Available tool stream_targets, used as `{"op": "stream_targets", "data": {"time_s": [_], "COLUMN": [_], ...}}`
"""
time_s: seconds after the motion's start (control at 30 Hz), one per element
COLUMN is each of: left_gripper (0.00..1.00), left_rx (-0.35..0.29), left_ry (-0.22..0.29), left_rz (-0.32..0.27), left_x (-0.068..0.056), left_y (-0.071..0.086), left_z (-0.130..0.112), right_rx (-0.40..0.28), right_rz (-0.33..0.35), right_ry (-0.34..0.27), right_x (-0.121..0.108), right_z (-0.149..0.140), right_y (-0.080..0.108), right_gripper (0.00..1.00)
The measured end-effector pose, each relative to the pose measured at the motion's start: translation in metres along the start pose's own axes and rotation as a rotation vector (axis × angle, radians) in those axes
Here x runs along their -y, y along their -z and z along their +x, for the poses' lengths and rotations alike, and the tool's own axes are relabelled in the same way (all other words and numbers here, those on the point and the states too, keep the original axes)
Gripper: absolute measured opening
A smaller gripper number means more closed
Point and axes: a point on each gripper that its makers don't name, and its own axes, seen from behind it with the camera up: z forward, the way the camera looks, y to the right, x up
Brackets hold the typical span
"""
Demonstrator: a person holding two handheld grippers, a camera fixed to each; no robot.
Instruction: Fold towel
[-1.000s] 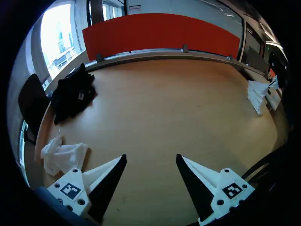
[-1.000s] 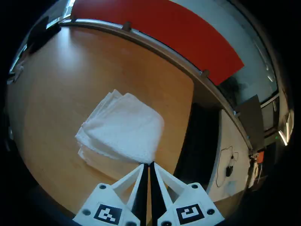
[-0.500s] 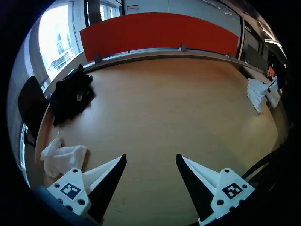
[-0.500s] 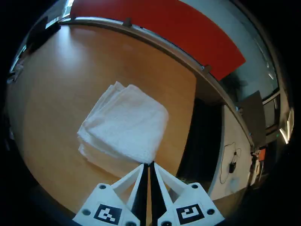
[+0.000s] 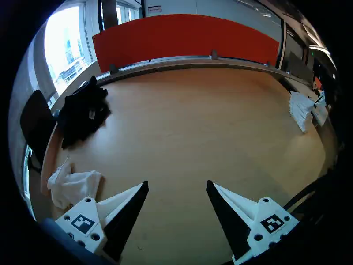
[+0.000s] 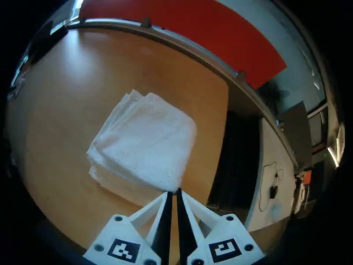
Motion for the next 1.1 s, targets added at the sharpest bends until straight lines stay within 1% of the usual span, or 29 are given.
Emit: {"op": "stream_targets", "data": {"time_s": [0.23,0.3,0.5,0.83,1.0,1.07,1.1], "left_gripper": [0.98,0.97,0.97,0.97,0.97,0.98,0.98], "left_rx": [0.001,0.001,-0.001,-0.003,-0.005,-0.006,-0.006], "left_ry": [0.001,0.003,0.003,0.004,0.004,0.005,0.005], "left_rz": [-0.002,-0.002,-0.002,-0.005,-0.007,-0.008,-0.008], "left_x": [0.000,0.000,0.000,-0.001,0.000,0.000,0.000], "left_y": [0.001,0.001,0.000,0.000,0.000,0.000,0.001], "left_z": [-0.001,-0.001,-0.001,-0.001,-0.001,-0.001,-0.001], "right_rx": [0.017,0.020,0.026,0.036,0.028,0.022,0.018], "right_rz": [-0.022,-0.027,-0.041,-0.054,-0.058,-0.058,-0.056], "right_ry": [0.004,0.003,-0.002,0.002,-0.002,-0.002,-0.002], "right_x": [-0.004,-0.005,-0.008,-0.010,-0.011,-0.010,-0.009], "right_z": [-0.003,-0.004,-0.005,-0.011,-0.011,-0.010,-0.009], "right_y": [0.000,0.000,0.001,0.006,0.010,0.011,0.011], "right_gripper": [0.24,0.26,0.30,0.31,0.64,0.74,0.78]}}
